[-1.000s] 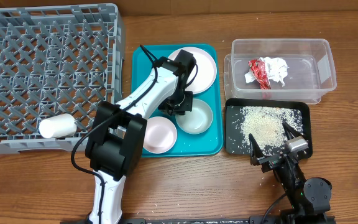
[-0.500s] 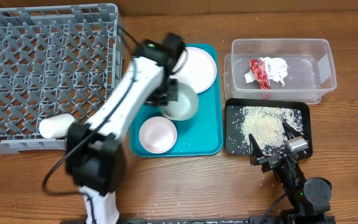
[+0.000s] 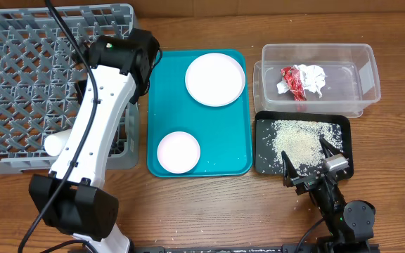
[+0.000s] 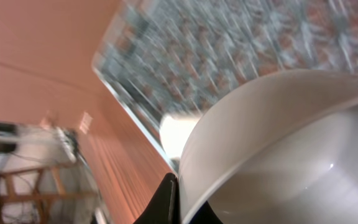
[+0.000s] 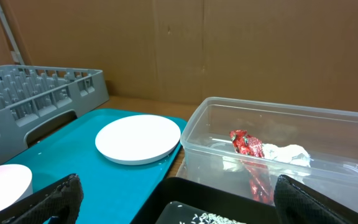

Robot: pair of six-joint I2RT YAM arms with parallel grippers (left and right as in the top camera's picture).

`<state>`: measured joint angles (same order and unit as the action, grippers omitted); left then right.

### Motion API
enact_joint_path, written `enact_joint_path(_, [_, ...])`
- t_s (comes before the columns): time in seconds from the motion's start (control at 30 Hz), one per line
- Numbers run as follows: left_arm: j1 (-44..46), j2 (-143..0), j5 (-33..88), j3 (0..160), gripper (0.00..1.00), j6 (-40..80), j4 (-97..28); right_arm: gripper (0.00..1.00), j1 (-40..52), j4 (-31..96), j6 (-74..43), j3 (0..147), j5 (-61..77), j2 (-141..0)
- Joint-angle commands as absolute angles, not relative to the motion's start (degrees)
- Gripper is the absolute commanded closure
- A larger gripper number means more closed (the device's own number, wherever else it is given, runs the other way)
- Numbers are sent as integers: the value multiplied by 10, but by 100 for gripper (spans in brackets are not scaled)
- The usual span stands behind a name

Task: Sort waste into correct bins and load items into the dishwasher
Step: 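Lift the grey bowl and place it into the dish rack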

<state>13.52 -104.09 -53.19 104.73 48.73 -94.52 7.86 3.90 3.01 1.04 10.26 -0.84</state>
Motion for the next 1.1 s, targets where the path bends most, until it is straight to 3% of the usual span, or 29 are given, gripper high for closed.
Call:
enact_joint_path(0.0, [122,-1067,-721,1055,96,518,-934,0,75,35,30,4,103,-2])
enact_joint_path(0.13, [105,-1100,-776,1055,96,506,-912,0,75,35,30,4,103,-2])
enact_joint_path(0.37, [71,-1181,-750,1055,96,497,-894,0,75,35,30,4,103,-2])
enact_joint_path(1.07, [119,-1259,-637,1055,95,478,-911,0,75,35,30,4,103,-2])
